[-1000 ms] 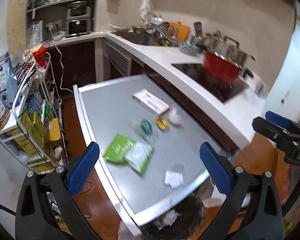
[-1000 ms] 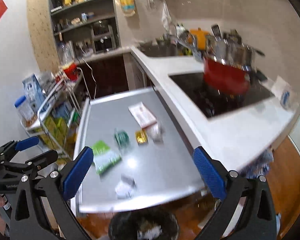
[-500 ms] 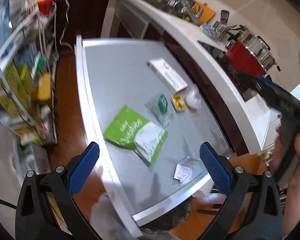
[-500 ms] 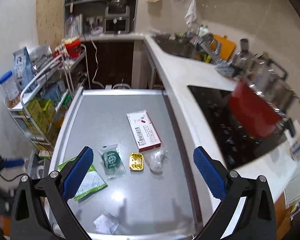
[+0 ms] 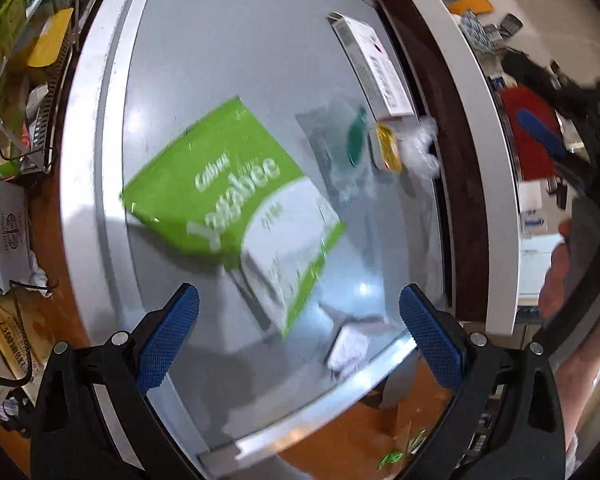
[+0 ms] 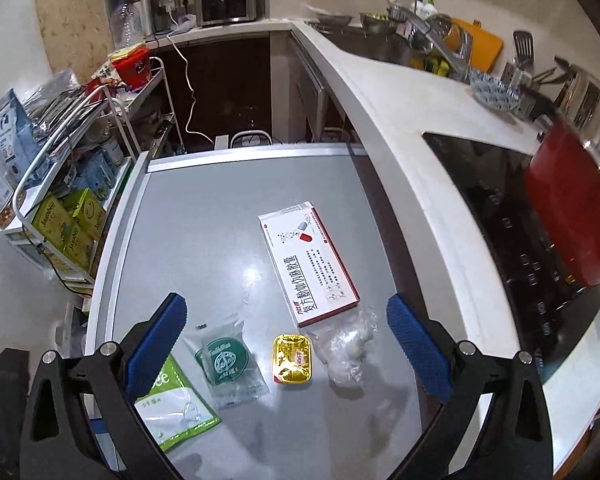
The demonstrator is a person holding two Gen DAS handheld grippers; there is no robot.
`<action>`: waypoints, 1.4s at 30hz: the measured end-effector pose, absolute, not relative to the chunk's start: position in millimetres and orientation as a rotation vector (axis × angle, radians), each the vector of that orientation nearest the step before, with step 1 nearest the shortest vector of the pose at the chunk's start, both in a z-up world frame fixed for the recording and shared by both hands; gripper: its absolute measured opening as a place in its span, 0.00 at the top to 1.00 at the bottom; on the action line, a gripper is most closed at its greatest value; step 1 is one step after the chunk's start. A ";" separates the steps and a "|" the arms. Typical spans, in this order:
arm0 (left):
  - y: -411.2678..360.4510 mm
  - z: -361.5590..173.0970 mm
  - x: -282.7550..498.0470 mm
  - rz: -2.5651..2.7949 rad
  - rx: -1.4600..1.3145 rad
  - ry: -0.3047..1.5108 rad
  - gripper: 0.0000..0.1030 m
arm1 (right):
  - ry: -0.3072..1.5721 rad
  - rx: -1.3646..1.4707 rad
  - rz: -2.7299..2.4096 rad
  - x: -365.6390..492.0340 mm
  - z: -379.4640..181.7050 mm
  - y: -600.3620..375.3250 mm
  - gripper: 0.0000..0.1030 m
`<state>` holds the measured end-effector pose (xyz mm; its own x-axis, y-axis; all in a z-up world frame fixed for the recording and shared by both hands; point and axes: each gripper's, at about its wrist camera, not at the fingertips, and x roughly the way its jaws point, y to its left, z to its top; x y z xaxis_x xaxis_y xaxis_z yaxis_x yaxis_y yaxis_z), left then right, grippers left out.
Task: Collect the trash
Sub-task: 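Move both tools back over the table toward the Jagabee bag and medicine box, then grasp the white medicine box with the right tool while the left tool grasps the green Jagabee bag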
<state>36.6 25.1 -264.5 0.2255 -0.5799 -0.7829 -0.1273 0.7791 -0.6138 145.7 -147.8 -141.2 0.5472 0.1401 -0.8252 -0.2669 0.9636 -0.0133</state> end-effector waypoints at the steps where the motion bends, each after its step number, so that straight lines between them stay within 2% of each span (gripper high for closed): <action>1: 26.5 -265.7 41.9 -0.338 -0.646 1.330 0.02 | 0.967 -0.139 0.240 147.7 -142.7 -149.2 0.04; 10: 49.8 -258.7 112.9 -0.346 -0.611 1.311 0.02 | 1.014 -0.128 0.217 167.4 -162.2 -159.4 0.04; 15: 30.5 -242.8 99.4 -0.269 -0.356 1.298 0.02 | 1.051 -0.133 0.212 187.1 -176.3 -155.7 0.04; 18: 11.3 -238.0 79.3 -0.227 -0.212 1.258 0.02 | 1.084 -0.165 0.223 205.2 -187.2 -143.7 0.11; 20: -2.2 -240.9 71.6 -0.214 -0.167 1.256 0.02 | 1.102 -0.210 0.207 218.7 -194.1 -133.2 0.12; 29: -21.4 -264.6 67.3 -0.135 -0.051 1.233 0.02 | 1.142 -0.345 0.209 244.0 -221.8 -105.2 0.12; 42: 21.1 -266.1 79.1 -0.203 -0.098 1.263 0.02 | 1.221 -0.358 0.224 267.3 -254.3 -110.9 0.12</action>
